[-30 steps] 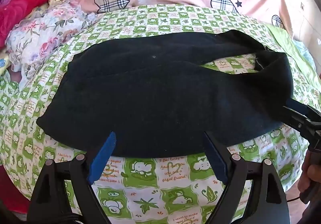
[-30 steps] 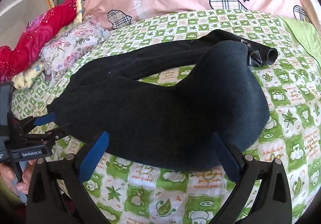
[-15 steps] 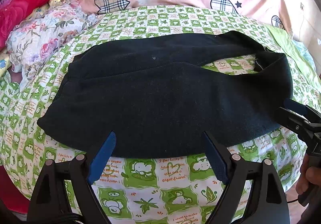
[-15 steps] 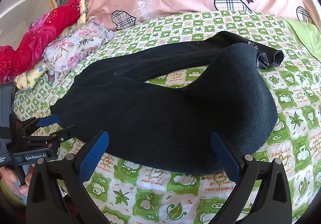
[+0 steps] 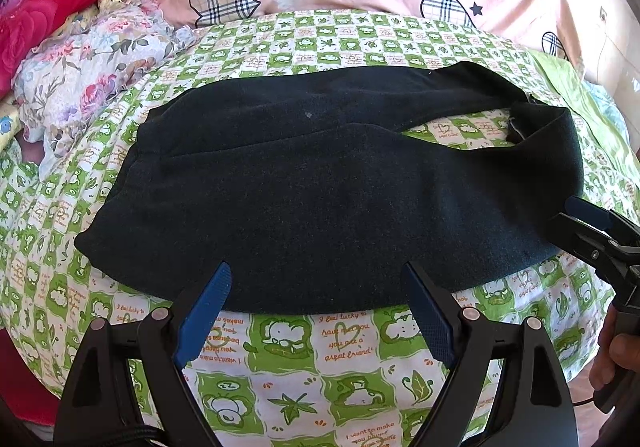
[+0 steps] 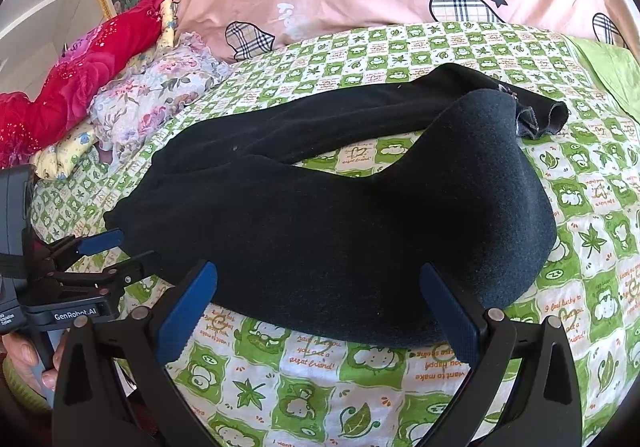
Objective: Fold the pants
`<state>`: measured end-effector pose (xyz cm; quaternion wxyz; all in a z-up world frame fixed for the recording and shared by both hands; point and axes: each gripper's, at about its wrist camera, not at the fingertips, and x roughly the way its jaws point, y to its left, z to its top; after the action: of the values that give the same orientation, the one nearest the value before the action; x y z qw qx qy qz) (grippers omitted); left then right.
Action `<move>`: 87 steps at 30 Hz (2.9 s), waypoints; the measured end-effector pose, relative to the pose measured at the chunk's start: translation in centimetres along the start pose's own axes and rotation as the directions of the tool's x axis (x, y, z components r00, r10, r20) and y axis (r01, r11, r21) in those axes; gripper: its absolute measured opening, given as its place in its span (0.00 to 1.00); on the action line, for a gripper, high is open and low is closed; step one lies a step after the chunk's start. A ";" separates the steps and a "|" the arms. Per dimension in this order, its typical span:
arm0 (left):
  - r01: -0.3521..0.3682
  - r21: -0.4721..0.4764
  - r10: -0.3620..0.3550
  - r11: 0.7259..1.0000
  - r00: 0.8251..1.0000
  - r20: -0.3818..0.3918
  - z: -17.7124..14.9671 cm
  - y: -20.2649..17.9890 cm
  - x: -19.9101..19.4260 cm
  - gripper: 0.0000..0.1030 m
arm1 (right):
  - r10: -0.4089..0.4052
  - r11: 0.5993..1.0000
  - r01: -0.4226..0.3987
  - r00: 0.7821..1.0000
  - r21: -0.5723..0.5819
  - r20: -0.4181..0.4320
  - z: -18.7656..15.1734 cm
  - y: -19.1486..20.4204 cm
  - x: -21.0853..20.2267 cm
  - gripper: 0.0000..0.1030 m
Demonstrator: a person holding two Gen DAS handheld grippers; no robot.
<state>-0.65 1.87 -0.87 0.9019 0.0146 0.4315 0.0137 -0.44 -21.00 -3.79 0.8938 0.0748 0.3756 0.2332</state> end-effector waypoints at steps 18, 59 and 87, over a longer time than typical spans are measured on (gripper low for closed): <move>0.001 0.005 -0.001 1.000 1.000 0.001 -0.1 -0.2 0.0 0.85 | 0.015 1.000 -0.015 1.000 0.010 0.001 0.2 0.3 -0.3 0.98; 0.141 0.138 -0.141 0.980 0.990 -0.016 2.1 -5.5 -0.7 0.86 | -0.046 0.977 0.027 0.996 0.211 0.082 0.0 -7.5 -5.3 0.98; 0.471 0.388 -0.383 0.792 0.879 -0.284 13.8 -20.8 5.7 0.87 | 0.206 0.651 -0.226 0.971 0.725 0.118 -0.2 -20.0 -2.1 0.56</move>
<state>13.92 -18.91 2.61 0.8079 0.1212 0.4990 -0.2891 5.32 -39.56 -8.80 0.7591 0.4733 0.4147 0.1667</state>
